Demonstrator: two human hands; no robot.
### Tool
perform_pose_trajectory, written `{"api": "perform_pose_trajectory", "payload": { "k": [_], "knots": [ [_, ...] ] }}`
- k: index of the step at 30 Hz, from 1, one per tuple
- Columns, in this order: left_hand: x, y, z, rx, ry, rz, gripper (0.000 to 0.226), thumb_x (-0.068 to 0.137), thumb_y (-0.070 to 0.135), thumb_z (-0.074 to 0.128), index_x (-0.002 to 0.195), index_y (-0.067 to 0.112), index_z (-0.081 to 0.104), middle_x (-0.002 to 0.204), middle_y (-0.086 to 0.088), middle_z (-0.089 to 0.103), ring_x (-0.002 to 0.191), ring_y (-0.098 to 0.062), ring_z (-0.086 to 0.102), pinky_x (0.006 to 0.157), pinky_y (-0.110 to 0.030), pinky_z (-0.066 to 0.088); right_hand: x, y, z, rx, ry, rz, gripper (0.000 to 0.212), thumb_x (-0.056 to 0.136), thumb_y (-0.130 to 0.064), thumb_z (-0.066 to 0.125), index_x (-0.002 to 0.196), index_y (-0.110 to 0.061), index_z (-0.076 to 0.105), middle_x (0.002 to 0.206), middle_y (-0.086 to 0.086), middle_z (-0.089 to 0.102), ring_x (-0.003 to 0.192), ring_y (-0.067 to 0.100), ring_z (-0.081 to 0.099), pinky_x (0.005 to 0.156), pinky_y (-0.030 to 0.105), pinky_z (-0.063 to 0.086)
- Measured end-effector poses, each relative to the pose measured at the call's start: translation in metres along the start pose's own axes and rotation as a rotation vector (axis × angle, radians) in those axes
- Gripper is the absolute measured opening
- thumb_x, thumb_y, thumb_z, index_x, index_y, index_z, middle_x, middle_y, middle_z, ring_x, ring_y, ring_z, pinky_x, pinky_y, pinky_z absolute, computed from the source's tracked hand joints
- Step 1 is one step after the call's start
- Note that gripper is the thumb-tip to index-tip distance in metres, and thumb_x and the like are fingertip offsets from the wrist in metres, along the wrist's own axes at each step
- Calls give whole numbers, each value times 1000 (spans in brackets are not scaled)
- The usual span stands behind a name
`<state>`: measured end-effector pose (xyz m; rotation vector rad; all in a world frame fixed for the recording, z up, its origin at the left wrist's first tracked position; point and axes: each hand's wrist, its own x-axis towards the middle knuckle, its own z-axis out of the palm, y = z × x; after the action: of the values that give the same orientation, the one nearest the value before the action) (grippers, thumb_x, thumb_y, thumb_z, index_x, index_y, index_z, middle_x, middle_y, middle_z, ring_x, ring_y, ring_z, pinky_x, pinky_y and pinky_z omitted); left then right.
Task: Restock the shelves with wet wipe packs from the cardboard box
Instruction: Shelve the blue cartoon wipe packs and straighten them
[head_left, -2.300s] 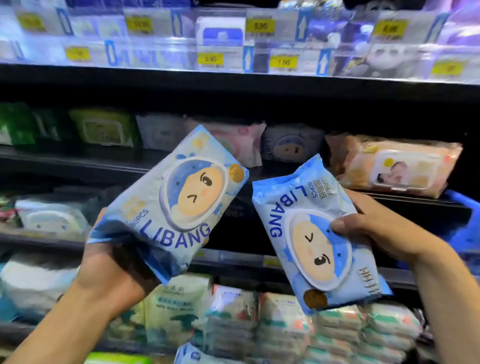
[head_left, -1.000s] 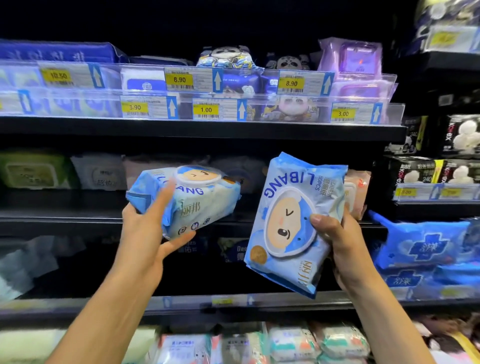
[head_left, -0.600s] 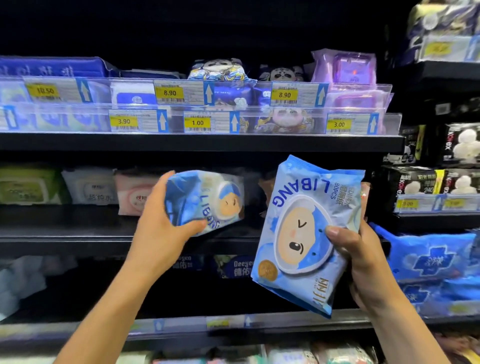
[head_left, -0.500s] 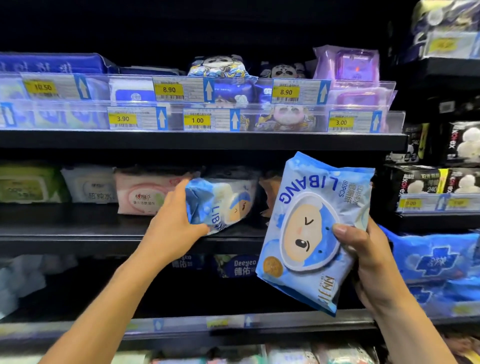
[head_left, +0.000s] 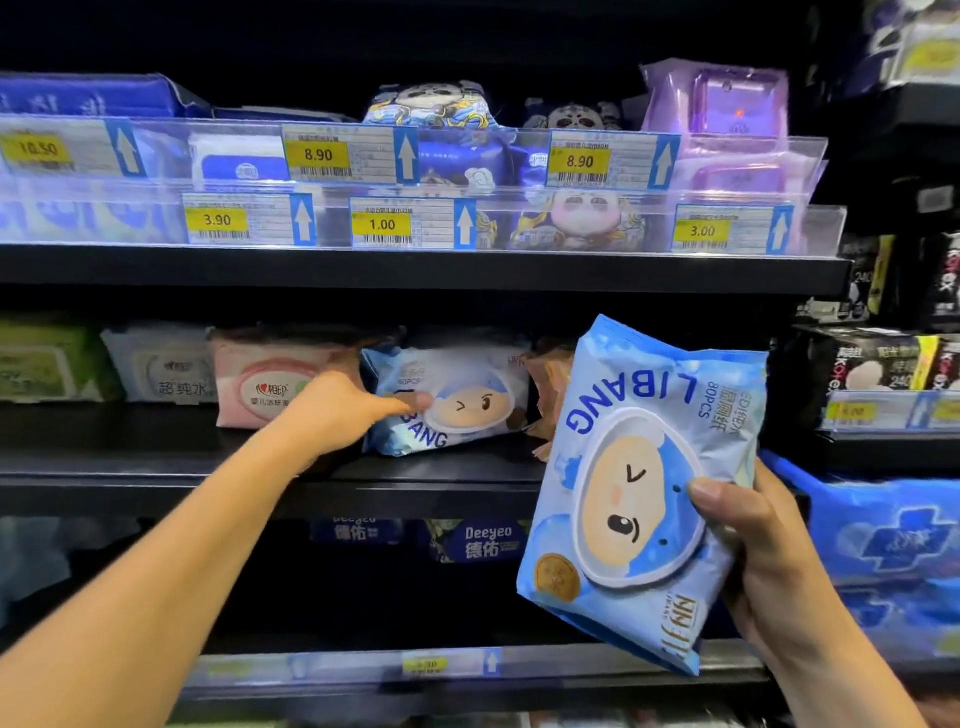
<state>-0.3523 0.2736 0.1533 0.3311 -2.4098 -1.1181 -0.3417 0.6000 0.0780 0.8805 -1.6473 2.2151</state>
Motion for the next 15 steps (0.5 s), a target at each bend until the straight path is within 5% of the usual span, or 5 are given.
{"api": "perform_pose_trajectory", "payload": {
  "k": [3, 6, 8, 11, 15],
  "knots": [
    [4, 2, 10, -77, 26, 40, 99, 48, 67, 88, 127, 16, 60, 120, 0, 68, 104, -20, 64, 92, -30, 52, 0, 2, 2, -4, -40, 4, 64, 62, -36, 71, 125, -21, 67, 120, 16, 74, 106, 37, 73, 82, 45, 62],
    [-2, 7, 30, -118, 183, 172, 91, 76, 30, 86, 151, 25, 35, 129, -3, 58, 114, -24, 57, 91, -29, 45, -1, 1, 1, -2, -74, -6, 59, 63, -35, 71, 121, -28, 70, 122, 14, 74, 109, 37, 72, 86, 47, 61],
    [-4, 8, 39, 24, 238, 253, 96, 78, 35, 84, 153, 37, 25, 124, -2, 56, 108, -27, 60, 87, -35, 51, -1, 0, 1, 1, -77, -17, 57, 61, -36, 70, 118, -31, 72, 122, 12, 74, 108, 35, 73, 85, 46, 62],
    [17, 9, 41, 282, 184, 196, 88, 75, 46, 84, 147, 33, 35, 138, -11, 48, 120, -35, 54, 93, -41, 50, 0, 3, 2, 39, -90, -17, 53, 59, -34, 69, 112, -32, 76, 116, 13, 77, 102, 34, 75, 77, 40, 63],
    [48, 12, 36, 317, 66, 223, 74, 77, 34, 84, 140, 28, 45, 141, -10, 51, 127, -31, 47, 91, -30, 40, 4, 16, 6, 90, -109, -19, 57, 58, -32, 68, 114, -29, 75, 117, 14, 76, 103, 35, 75, 78, 41, 62]
  ]
}}
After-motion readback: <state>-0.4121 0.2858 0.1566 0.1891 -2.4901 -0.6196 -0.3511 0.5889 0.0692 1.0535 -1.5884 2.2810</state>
